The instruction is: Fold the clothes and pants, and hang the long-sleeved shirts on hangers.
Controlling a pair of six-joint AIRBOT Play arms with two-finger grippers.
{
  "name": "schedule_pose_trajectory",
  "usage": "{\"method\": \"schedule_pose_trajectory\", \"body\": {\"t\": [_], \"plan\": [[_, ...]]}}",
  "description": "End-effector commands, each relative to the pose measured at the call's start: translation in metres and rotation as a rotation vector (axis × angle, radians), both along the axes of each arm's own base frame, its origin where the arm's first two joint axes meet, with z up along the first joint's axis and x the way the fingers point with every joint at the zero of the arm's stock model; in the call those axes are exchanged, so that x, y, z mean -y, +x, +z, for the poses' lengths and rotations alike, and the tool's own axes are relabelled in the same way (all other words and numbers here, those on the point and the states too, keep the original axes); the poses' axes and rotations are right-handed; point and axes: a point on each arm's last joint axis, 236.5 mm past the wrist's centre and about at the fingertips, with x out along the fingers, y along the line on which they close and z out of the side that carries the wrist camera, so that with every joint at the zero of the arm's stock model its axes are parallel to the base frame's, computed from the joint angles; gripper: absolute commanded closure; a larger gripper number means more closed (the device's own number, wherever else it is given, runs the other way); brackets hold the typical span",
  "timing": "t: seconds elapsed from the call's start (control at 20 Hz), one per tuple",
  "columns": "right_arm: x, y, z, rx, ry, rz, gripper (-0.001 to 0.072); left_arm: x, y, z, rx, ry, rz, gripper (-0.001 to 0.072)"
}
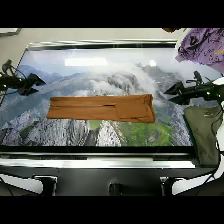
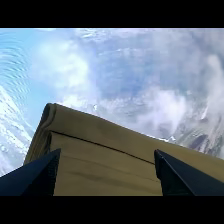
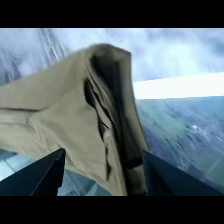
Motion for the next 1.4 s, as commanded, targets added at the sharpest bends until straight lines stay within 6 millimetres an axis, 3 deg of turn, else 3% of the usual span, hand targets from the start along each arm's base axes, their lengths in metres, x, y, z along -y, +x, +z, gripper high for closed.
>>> {"method": "schedule_pose_trajectory", "body": {"t": [0.0, 0.15, 0.3, 0.6, 0.65, 0.75, 0.85, 0.9, 0.95, 1.0, 1.05, 1.1, 1.2, 1.35], "plan": [[0.0, -0.014, -0.024, -0.026, 0.068, 0.081, 0.0155, -0.012, -0.012, 0.03, 0.021, 0.072, -0.008, 0.004], [-0.019, -0.017, -0.056, -0.085, 0.113, 0.125, 0.0156, -0.011, -0.013, 0.034, 0.026, 0.074, -0.009, 0.004], [-0.049, -0.013, -0.077, -0.1, 0.148, 0.171, 0.0156, -0.006, -0.012, 0.034, 0.027, 0.074, -0.02, 0.004], [-0.102, -0.019, -0.1, -0.144, 0.145, 0.265, 0.0163, -0.001, -0.011, 0.034, 0.027, 0.074, -0.029, 0.004], [-0.108, -0.018, -0.1, -0.138, 0.141, 0.272, 0.0205, 0.0, -0.011, 0.034, 0.027, 0.074, -0.03, 0.004], [-0.117, -0.017, -0.098, -0.129, 0.138, 0.282, 0.0396, 0.002, -0.011, 0.034, 0.027, 0.073, -0.035, 0.0041], [-0.118, -0.012, -0.09, -0.105, 0.122, 0.273, 0.0641, 0.013, -0.009, 0.033, 0.027, 0.069, -0.055, 0.0047], [-0.115, -0.006, -0.081, -0.091, 0.103, 0.248, 0.0686, 0.021, -0.008, 0.031, 0.026, 0.064, -0.07, 0.0056], [-0.108, -0.001, -0.069, -0.082, 0.068, 0.219, 0.0687, 0.032, -0.006, 0.028, 0.021, 0.056, -0.086, 0.0124], [-0.1, 0.001, -0.058, -0.073, 0.017, 0.213, 0.0688, 0.049, -0.004, 0.023, 0.01, 0.033, -0.104, 0.0319], [-0.084, -0.001, -0.048, -0.08, -0.076, 0.213, 0.0688, 0.07, -0.002, 0.016, -0.01, -0.006, -0.118, 0.059], [-0.072, -0.005, -0.037, -0.087, -0.154, 0.213, 0.0688, 0.095, 0.001, 0.008, -0.025, -0.048, -0.136, 0.0691], [-0.053, -0.013, -0.009, -0.082, -0.26, 0.217, 0.0688, 0.157, 0.005, -0.013, -0.065, -0.137, -0.19, 0.0691], [-0.04, -0.019, 0.035, -0.045, -0.336, 0.185, 0.0688, 0.262, -0.003, -0.05, -0.121, -0.212, -0.288, 0.0692]]}}
